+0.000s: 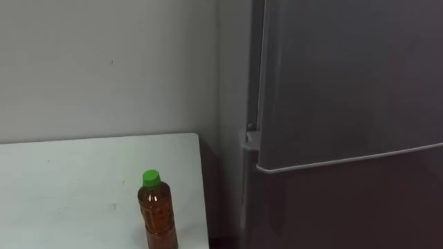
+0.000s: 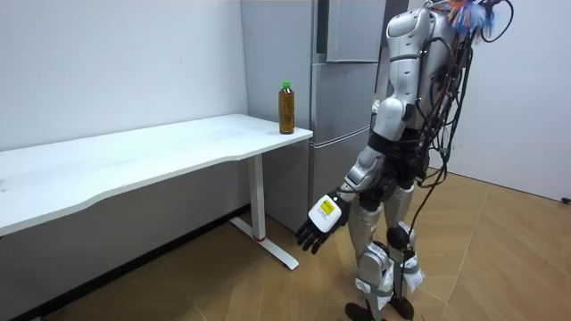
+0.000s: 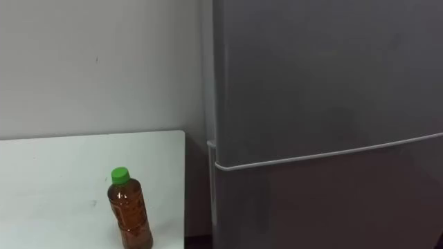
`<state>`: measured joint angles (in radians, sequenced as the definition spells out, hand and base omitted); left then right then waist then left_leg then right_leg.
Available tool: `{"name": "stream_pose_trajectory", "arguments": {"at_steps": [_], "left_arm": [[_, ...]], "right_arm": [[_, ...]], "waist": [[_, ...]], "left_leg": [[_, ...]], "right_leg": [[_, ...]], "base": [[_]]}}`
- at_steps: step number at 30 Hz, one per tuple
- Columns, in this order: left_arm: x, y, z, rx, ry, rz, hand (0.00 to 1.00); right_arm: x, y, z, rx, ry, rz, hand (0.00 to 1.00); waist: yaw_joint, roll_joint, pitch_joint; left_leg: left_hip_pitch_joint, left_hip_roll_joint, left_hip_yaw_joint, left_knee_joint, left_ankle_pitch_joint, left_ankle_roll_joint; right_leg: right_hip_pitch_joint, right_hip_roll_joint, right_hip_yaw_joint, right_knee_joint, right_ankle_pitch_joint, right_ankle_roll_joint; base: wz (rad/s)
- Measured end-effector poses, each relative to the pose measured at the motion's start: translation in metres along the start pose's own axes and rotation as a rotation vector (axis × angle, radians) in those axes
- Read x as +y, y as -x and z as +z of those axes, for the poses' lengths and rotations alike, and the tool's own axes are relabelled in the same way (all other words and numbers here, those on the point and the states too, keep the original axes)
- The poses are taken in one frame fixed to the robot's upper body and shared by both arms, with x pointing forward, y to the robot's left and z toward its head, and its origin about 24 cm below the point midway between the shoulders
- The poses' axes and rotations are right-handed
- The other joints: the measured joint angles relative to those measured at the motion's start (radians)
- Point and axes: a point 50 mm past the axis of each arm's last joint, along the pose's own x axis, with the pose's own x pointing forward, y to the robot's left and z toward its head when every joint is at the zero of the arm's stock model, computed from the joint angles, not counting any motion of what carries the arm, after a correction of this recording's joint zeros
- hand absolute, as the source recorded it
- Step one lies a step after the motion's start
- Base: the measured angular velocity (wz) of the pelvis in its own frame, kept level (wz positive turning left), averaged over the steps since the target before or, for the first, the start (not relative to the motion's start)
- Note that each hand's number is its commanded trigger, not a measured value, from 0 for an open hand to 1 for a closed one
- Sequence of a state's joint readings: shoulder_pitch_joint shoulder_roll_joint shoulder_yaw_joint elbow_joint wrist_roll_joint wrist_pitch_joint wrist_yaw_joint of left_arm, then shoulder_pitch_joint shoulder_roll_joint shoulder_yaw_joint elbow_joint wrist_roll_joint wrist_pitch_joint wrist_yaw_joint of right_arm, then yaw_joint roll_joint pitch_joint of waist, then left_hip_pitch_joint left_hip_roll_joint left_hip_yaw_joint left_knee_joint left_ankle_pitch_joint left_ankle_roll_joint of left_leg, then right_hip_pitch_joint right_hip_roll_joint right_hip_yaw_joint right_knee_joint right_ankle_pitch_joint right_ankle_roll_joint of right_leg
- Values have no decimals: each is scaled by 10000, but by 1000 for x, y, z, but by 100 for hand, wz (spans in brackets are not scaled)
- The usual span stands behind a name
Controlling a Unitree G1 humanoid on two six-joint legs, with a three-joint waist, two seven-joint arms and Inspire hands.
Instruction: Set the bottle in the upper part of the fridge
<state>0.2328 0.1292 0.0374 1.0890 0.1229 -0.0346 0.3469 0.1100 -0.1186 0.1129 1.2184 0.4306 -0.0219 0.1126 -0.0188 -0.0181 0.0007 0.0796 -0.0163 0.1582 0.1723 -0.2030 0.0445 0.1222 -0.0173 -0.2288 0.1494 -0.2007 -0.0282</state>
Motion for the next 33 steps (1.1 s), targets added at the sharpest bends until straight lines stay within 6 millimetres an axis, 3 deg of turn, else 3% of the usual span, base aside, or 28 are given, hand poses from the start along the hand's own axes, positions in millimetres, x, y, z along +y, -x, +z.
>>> {"name": "stream_pose_trajectory", "arguments": {"at_steps": [15,25,33], "left_arm": [[1,0,-3,186,219,117,0],[-3,3,-20,1573,2983,-384,0],[8,-7,14,880,5274,115,0]], "right_arm": [[-2,1,-4,138,-283,270,0],[-3,1,-7,283,-692,273,0],[-9,3,-6,124,-809,98,0]], "waist": [[13,-30,-45],[49,-24,-32],[30,152,-17]], "left_leg": [[144,2,24,-26,0,0],[346,3,0,-37,-16,-4],[338,2,-51,-24,-31,-8]], "right_leg": [[67,6,73,14,1,-1],[332,18,44,-122,-2,2],[327,20,19,-123,-5,1]], "base": [[0],[0],[0]]}}
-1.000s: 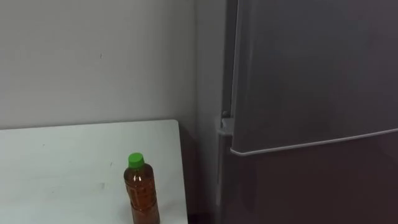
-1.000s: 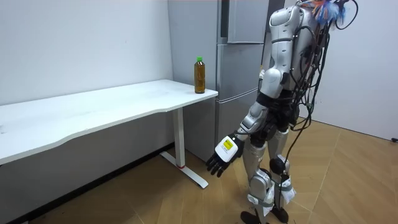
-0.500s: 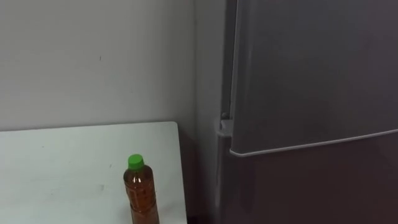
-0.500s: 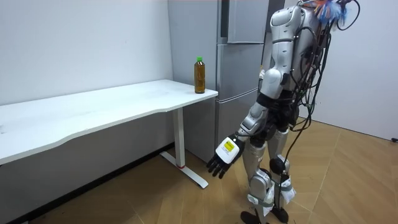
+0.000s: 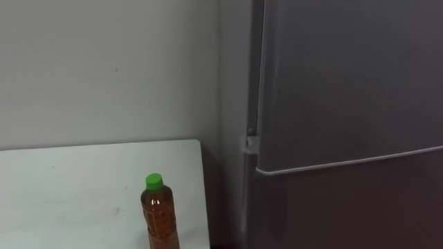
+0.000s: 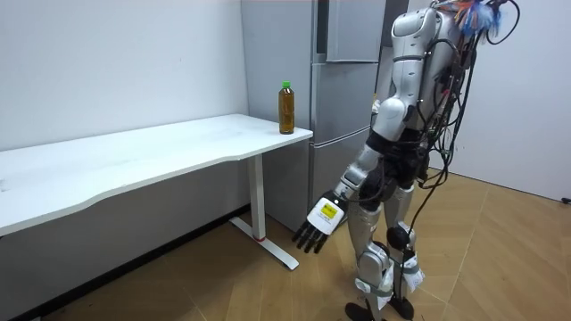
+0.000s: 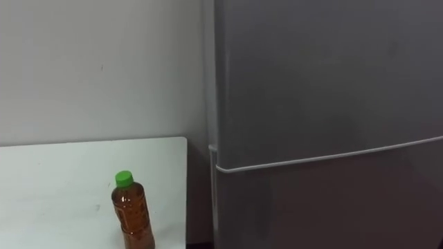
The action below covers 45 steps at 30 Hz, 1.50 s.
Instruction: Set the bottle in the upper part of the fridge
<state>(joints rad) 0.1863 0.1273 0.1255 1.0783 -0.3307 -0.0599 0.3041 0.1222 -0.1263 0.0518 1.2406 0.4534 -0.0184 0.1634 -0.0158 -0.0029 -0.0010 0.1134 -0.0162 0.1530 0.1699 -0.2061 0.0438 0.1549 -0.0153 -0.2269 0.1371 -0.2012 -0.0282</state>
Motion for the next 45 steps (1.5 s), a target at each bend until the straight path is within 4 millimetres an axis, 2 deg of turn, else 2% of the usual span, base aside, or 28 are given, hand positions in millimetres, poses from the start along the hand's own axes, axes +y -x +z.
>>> {"name": "stream_pose_trajectory", "arguments": {"at_steps": [3,5,6,7,11,15,21,26,28,31,36,40,45], "left_arm": [[-2,0,17,-485,1196,79,0],[-1,0,30,-957,1764,171,0],[1,0,38,-1241,2072,314,0],[3,0,45,-1498,2390,453,0],[6,7,75,-2714,3380,732,0],[8,17,105,-4005,4229,809,0],[12,37,141,-5482,5265,1046,0],[15,58,168,-6707,5994,885,0],[22,68,180,-7347,6489,982,0],[26,86,198,-8262,7052,863,0],[26,111,219,-9490,7625,256,0],[26,123,227,-10009,7847,-77,0],[23,142,240,-10823,8123,-655,0]], "right_arm": [[-3,1,-1,-88,-201,-62,0],[-6,2,0,-180,-324,-157,0],[-8,2,1,-250,-304,-217,0],[-10,3,2,-321,-358,-284,0],[-13,4,1,-436,-238,-366,0],[-13,4,3,-501,-209,-388,0],[-12,4,7,-729,-242,-307,0],[-12,5,3,-687,-308,-315,0],[-11,5,1,-651,-365,-389,0],[-11,5,1,-677,-366,-443,0],[-8,5,2,-741,-383,-362,0],[-7,5,2,-741,-383,-335,0],[-7,4,4,-812,-355,-477,0]], "waist": [[-44,54,-8],[-38,154,-52],[-37,146,-27],[-34,238,-56],[9,265,-44],[209,327,-26],[259,439,-55],[236,433,-57],[190,383,-24],[198,374,-16],[200,298,-11],[174,269,-16],[112,244,31]], "left_leg": [[-9,0,0,0,-4,-7],[11,2,12,0,-4,-7],[15,1,16,-8,-4,-7],[25,0,18,-21,-5,-8],[37,5,42,-37,-7,-11],[-4,10,74,-23,-9,-9],[-40,12,52,-17,-8,-9],[-10,-2,-21,-15,-9,-10],[-26,-3,-39,-17,-8,-10],[-100,-9,-52,-1,-8,-10],[-154,-20,-182,88,-9,-10],[-165,-19,-193,139,-11,-13],[-208,-17,-219,203,-20,-9]], "right_leg": [[-12,5,13,-2,-2,-3],[-29,6,35,5,-3,-4],[-14,6,41,6,-2,-4],[0,9,64,9,-2,-4],[-56,12,74,70,-2,-4],[-156,-9,77,173,-18,-18],[-190,0,125,161,-26,-28],[-124,1,78,153,-29,-27],[-107,-2,48,151,-29,-27],[-139,-2,57,156,-33,-23],[-173,-7,-35,153,-36,-23],[-156,-14,-85,148,-38,-26],[-162,-17,-102,151,-38,-26]], "base": [[-1],[0],[-5],[-5],[-3],[-5],[0],[3],[0],[0],[5],[2],[0]]}}
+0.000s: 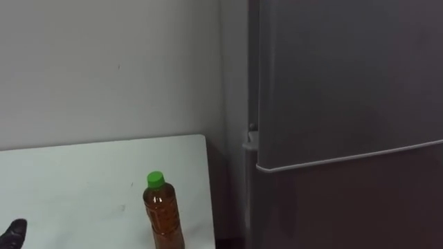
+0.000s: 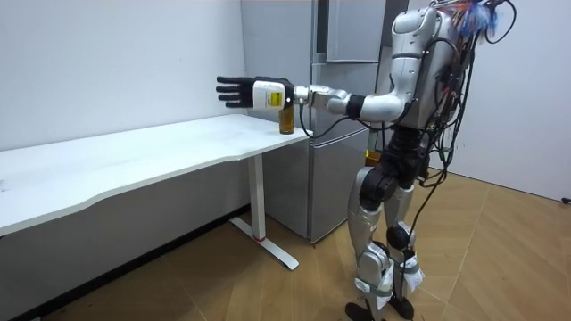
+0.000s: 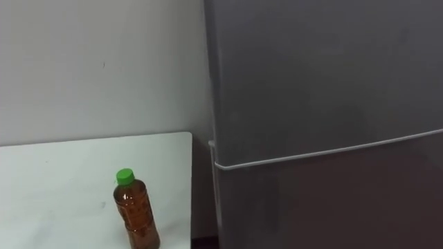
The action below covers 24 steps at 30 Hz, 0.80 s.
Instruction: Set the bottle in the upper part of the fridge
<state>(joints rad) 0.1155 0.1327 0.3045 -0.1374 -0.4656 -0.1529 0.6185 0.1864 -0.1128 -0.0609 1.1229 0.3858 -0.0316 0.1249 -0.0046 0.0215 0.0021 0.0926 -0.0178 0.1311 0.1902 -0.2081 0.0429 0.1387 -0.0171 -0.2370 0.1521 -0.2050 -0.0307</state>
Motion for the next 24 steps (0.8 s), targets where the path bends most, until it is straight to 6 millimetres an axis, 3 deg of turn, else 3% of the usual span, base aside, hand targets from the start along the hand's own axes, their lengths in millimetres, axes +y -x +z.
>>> {"name": "stream_pose_trajectory", "arguments": {"at_steps": [6,12,16,24], "left_arm": [[-35,6,18,-916,386,-1665,0],[-69,16,29,-1300,863,-3613,0],[-95,26,39,-1521,1354,-5122,0],[-122,42,40,-1281,1815,-7177,0]], "right_arm": [[3,-1,2,36,147,181,0],[7,-2,3,50,359,373,0],[12,-4,7,12,664,472,0],[17,-6,12,26,1151,627,0]], "waist": [[-233,-81,51],[-398,-16,9],[-505,51,28],[-851,-49,89]], "left_leg": [[-172,-9,-121,94,-13,12],[-208,-10,-108,105,-13,12],[-269,-4,-106,143,-7,10],[-199,13,66,144,-8,10]], "right_leg": [[-17,-4,-95,-2,2,1],[-93,-3,-76,5,7,2],[-143,-3,-79,20,12,-3],[-130,0,49,4,10,-4]], "base": [[6],[0],[0],[-4]]}}
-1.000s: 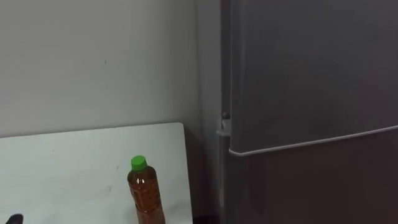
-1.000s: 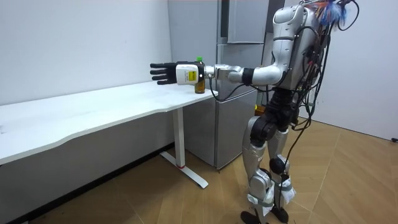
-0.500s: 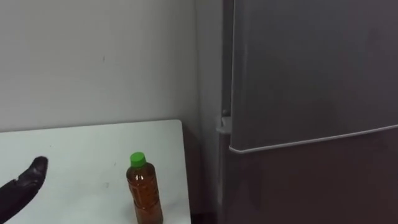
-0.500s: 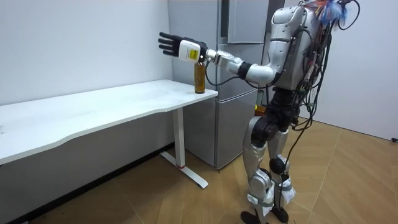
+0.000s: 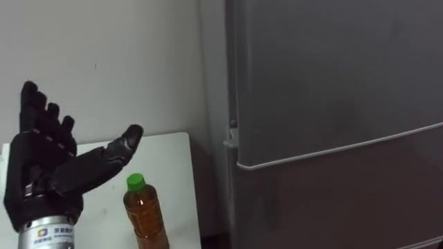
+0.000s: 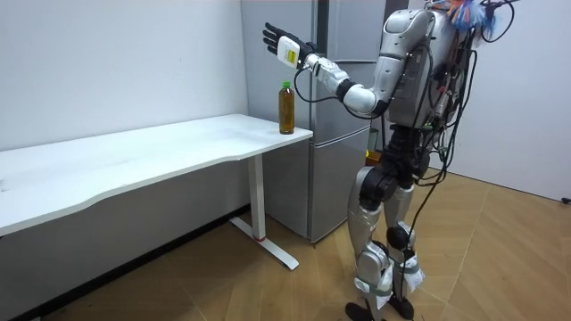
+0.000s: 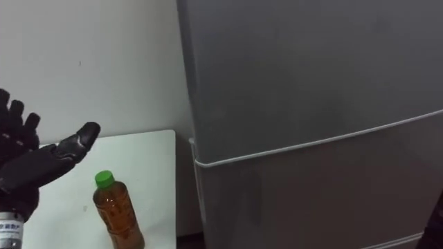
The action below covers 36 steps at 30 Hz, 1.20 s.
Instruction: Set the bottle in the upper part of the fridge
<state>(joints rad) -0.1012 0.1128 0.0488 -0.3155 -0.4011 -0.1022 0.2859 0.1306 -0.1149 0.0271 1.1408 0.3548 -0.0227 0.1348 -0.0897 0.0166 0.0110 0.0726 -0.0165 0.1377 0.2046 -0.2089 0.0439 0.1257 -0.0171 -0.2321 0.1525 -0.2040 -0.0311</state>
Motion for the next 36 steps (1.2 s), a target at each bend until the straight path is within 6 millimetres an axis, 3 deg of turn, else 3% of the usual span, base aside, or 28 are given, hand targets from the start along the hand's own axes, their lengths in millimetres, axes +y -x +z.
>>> {"name": "stream_pose_trajectory", "arguments": {"at_steps": [10,14,21,36], "left_arm": [[-43,-5,5,-160,1419,-2460,0],[-50,-3,4,14,1845,-3103,0],[-64,3,-4,760,2144,-4312,0],[-75,9,-10,1272,2272,-4933,0]], "right_arm": [[5,-3,6,48,282,236,0],[5,-3,6,43,297,261,0],[8,-5,8,232,512,358,0],[9,-6,9,397,742,420,0]], "waist": [[-253,61,-52],[-272,133,-98],[-289,40,-34],[-265,49,-41]], "left_leg": [[-141,11,-8,16,1,2],[-176,11,-10,16,1,1],[-184,10,-20,14,1,1],[-238,5,-47,20,3,0]], "right_leg": [[-141,23,60,-1,24,-7],[-156,14,31,-4,24,-8],[-112,2,-49,-16,23,-8],[-128,4,-84,-19,23,-8]], "base": [[0],[0],[2],[0]]}}
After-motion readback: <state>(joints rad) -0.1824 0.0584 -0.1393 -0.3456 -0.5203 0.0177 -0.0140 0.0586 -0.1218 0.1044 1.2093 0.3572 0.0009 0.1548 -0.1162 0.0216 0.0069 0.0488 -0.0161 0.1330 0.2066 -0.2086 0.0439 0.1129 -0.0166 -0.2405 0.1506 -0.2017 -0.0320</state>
